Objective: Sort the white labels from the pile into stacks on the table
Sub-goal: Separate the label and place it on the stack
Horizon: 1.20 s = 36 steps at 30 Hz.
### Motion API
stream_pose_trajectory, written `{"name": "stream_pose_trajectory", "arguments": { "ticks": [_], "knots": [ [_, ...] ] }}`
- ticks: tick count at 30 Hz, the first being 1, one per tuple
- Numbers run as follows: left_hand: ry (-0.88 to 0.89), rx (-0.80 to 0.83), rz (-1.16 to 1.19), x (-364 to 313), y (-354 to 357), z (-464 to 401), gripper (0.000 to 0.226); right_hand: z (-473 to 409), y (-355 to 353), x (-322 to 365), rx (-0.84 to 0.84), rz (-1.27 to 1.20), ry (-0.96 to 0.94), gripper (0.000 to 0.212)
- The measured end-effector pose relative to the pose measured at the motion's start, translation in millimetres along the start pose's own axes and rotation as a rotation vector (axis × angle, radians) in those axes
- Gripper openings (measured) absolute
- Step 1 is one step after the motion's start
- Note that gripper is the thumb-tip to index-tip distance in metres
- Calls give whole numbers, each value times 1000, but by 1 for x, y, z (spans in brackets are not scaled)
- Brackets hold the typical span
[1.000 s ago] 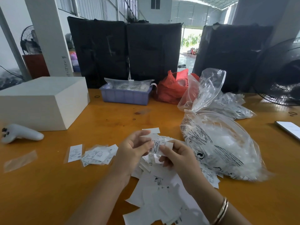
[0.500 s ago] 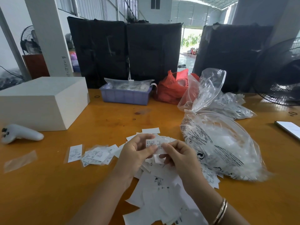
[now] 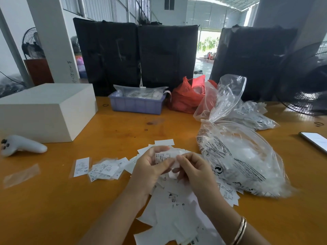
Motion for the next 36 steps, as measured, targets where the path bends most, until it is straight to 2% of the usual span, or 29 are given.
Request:
{"name": "stream_pose_trajectory", "arguments": {
  "ticks": [2, 6, 10, 14, 18, 21, 22, 24, 29, 33, 36],
  "knots": [
    [-9, -28, 51, -1, -2, -2, 39, 0, -1, 1, -24, -1, -46, 8],
    [-14, -32, 45, -3, -2, 0, 50, 2, 2, 1, 4, 143, -165, 6],
    [-31, -83, 99, -5, -4, -1, 54, 3, -1, 1, -13, 75, -183, 7],
    [-48, -81, 80, -4, -3, 0, 49, 4, 3, 0, 66, 114, -165, 8],
    [-38, 67, 61, -8, -2, 0, 44, -2, -5, 0, 19, -127, -13, 6],
    [-46, 51, 100, -8, -9, -2, 18, -8, -15, 1, -7, -245, 48, 12],
    [-36, 25, 76, -8, -12, -3, 13, -9, -16, 1, -17, -238, 50, 14],
    [-10, 18, -9, -8, -17, -5, 19, -9, -16, 1, -39, -193, 46, 21],
    [32, 88, -157, -9, -17, -4, 26, -7, -11, 2, -43, -19, -42, 24],
    [50, 139, -174, -9, -19, -5, 26, -7, -12, 0, -80, 144, -115, 28],
    [77, 153, -316, -7, -17, -4, 29, -6, -10, -1, -84, 248, -199, 28]
  ]
}}
Point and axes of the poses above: each hand's wrist, its own z-axis away from the middle knuckle, its own y-axis out of the palm, x = y × z, the point moved 1 cm from there along -z, towards the middle knuckle, and after that the axes turned 3 degrees about -y, right-handed, at the moved point
